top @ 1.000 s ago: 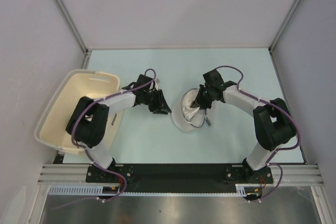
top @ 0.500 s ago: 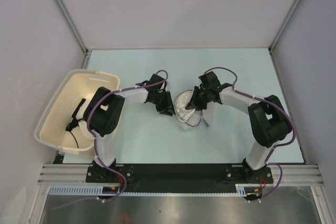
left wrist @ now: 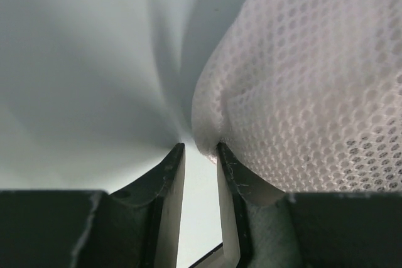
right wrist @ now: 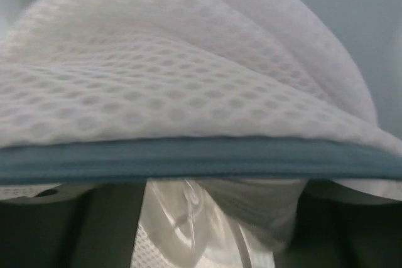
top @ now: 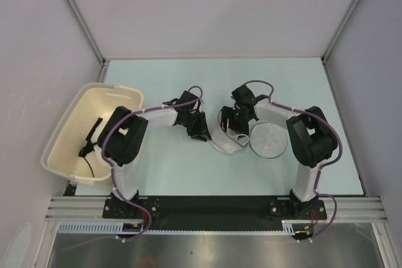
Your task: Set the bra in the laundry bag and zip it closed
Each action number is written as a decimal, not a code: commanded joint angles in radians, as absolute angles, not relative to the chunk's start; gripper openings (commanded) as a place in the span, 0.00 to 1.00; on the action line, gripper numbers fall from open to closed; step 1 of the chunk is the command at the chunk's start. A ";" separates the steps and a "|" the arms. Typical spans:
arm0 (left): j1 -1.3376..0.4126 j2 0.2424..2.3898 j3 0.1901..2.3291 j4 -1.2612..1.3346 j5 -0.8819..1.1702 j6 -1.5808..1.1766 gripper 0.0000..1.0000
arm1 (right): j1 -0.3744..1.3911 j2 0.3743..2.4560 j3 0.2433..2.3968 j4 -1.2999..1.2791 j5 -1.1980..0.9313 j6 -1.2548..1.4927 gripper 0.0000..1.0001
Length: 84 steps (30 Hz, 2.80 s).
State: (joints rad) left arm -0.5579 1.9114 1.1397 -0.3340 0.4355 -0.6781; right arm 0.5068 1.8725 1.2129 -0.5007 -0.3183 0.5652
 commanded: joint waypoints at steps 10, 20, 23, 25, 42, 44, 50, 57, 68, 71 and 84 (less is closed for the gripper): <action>-0.543 1.686 1.158 -0.534 0.301 -0.500 0.40 | 0.453 1.668 1.270 -0.847 -0.196 0.471 0.96; -0.592 1.531 1.311 -0.515 0.333 -0.466 0.38 | 0.276 1.487 1.224 -1.025 -0.065 0.561 1.00; -0.656 1.549 1.403 -0.448 0.345 -0.459 0.38 | 0.160 1.419 1.171 -1.029 -0.002 0.603 1.00; -0.717 1.598 1.472 -0.405 0.341 -0.450 0.38 | 0.094 1.384 1.108 -1.026 -0.002 0.612 1.00; -0.939 2.111 1.904 -0.564 0.065 -0.339 0.16 | -0.141 1.365 0.747 -0.658 0.103 0.635 0.54; -0.943 2.117 1.890 -0.578 0.034 -0.341 0.15 | -0.137 1.388 0.739 -0.631 0.113 0.638 0.53; -0.945 2.167 1.822 -0.598 0.009 -0.350 0.13 | -0.114 1.451 0.736 -0.569 0.103 0.641 0.42; -0.945 2.210 1.816 -0.615 0.002 -0.331 0.13 | -0.055 1.491 0.799 -0.605 0.132 0.627 0.08; -0.905 2.269 1.781 -0.657 -0.089 -0.313 0.12 | 0.124 1.206 1.113 -0.992 0.233 0.658 0.00; -0.902 2.252 1.767 -0.653 -0.106 -0.295 0.12 | 0.227 1.189 1.198 -1.074 0.242 0.667 0.00; -0.874 1.881 1.628 -0.621 0.043 -0.302 0.61 | 0.468 1.206 1.456 -1.293 0.239 0.707 0.00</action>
State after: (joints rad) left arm -0.8948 2.0880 1.6428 -0.6193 -0.0357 -0.3115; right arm 0.4316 1.2041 1.3663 -1.2041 0.2134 0.6868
